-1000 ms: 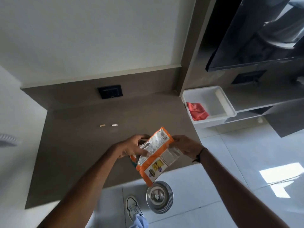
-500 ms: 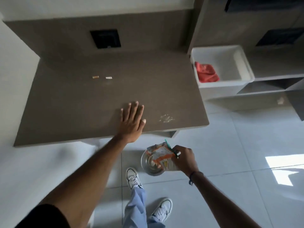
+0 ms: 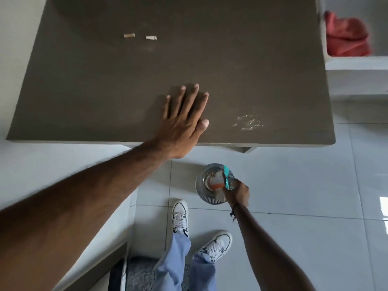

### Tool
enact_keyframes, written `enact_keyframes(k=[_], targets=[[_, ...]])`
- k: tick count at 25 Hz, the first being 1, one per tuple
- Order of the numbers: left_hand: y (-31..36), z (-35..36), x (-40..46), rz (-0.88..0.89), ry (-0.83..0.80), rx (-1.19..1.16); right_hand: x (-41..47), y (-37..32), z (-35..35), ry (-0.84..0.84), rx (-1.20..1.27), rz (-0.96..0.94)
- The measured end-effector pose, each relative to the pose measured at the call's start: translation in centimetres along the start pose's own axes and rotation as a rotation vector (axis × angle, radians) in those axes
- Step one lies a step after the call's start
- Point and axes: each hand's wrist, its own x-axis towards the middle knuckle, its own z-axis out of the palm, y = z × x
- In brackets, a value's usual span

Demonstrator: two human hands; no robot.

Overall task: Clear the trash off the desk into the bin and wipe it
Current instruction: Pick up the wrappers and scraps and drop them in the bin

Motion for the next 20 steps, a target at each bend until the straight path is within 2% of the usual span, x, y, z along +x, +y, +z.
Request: enact_keyframes(k=[3, 5, 11, 14, 16, 20], targets=[[0.3, -0.7, -0.1, 0.02, -0.03, -0.029, -3.5, -1.0, -2.3, -0.003, -0.131, -0.126], [0.5, -1.4, -0.4, 0.022, -0.066, -0.061, -6.7, -2.8, -5.0, 0.008, -0.127, -0.24], [-0.1, -3.3, 0.2, -0.001, -0.185, -0.226, -11.6, -12.5, -13.0, 0.223, -0.089, -0.64], [-2.9, -5.5, 0.8, 0.084, -0.082, -0.218, -10.7, -18.7, -14.9, 0.271, -0.112, -0.709], [-6.0, -6.5, 1.3, -0.004, 0.016, -0.223, -9.5, -23.1, -15.4, 0.265, -0.129, -0.687], [-12.4, -7.2, 4.0, -0.332, 0.164, -0.343, -6.3, -31.6, -14.3, 0.164, -0.238, -0.642]])
